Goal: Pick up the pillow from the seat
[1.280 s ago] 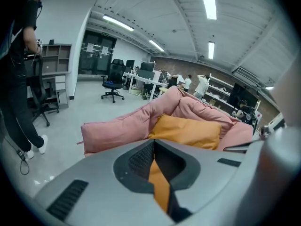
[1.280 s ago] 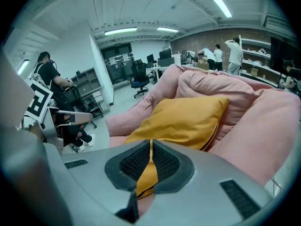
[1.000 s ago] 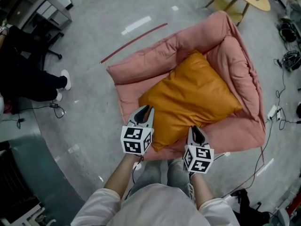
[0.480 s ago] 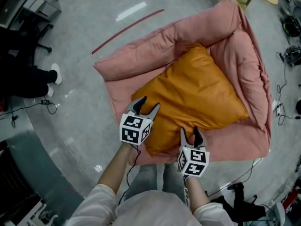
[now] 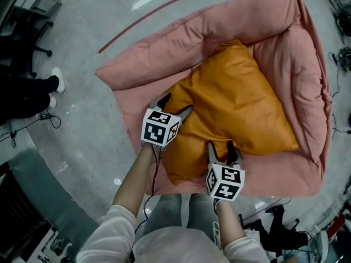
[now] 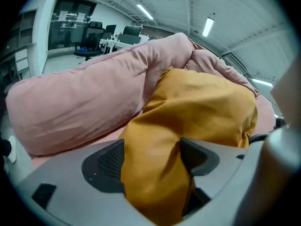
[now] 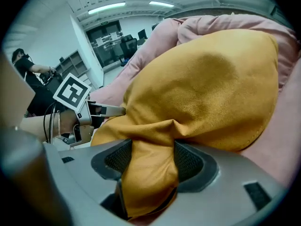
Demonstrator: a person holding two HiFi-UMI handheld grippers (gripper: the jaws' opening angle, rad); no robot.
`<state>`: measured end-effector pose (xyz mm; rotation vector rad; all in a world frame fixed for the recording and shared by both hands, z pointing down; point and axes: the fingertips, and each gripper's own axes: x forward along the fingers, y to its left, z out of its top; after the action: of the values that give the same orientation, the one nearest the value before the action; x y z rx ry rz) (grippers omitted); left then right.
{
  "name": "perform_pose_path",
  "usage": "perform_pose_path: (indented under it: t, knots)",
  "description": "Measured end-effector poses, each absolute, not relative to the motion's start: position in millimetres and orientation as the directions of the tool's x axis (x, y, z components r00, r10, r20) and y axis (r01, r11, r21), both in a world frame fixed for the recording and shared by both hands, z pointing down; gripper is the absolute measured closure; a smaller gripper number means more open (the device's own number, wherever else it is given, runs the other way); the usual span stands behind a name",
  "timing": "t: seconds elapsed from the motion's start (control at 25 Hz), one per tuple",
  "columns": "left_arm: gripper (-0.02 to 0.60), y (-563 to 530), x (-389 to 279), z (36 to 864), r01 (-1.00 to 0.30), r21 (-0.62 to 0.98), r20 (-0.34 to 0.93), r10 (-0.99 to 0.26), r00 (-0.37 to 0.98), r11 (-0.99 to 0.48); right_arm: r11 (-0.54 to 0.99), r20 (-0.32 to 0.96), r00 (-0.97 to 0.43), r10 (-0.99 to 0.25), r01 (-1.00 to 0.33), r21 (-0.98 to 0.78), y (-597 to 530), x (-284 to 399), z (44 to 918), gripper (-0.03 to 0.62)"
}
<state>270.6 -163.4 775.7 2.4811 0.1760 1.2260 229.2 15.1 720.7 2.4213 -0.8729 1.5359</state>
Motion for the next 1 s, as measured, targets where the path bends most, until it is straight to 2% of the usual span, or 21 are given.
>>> perform_pose_path:
  t: [0.2,0.36,0.68,0.92,1.0]
  knots:
    - [0.226,-155,280,799,-0.025,0.439,0.756,0.354,0.551,-0.898,-0.832,0.860,0.332,-0.387,-0.528,-0.170,17,238,735,0.327]
    - [0.257,-145,283,815,-0.025,0.438,0.776,0.364,0.515,-0.898,-0.839,0.856,0.325,-0.401,-0.505,-0.201,21,241,749,0.332]
    - [0.400,-145,273,818,-0.016,0.393,0.786,0.327,0.525,-0.919,-0.832,0.851,0.280,-0.445,-0.481,-0.277,14,236,757,0.409]
    - [0.470,-142,273,810,-0.043,0.426,0.768,0.336,0.546,-0.904,-0.822,0.842,0.275,-0.465,-0.487,-0.295,17,238,752,0.453]
    - [0.512,-143,270,799,-0.053,0.432,0.757,0.330,0.564,-0.900,-0.808,0.832,0.277,-0.480,-0.509,-0.296,15,235,743,0.504]
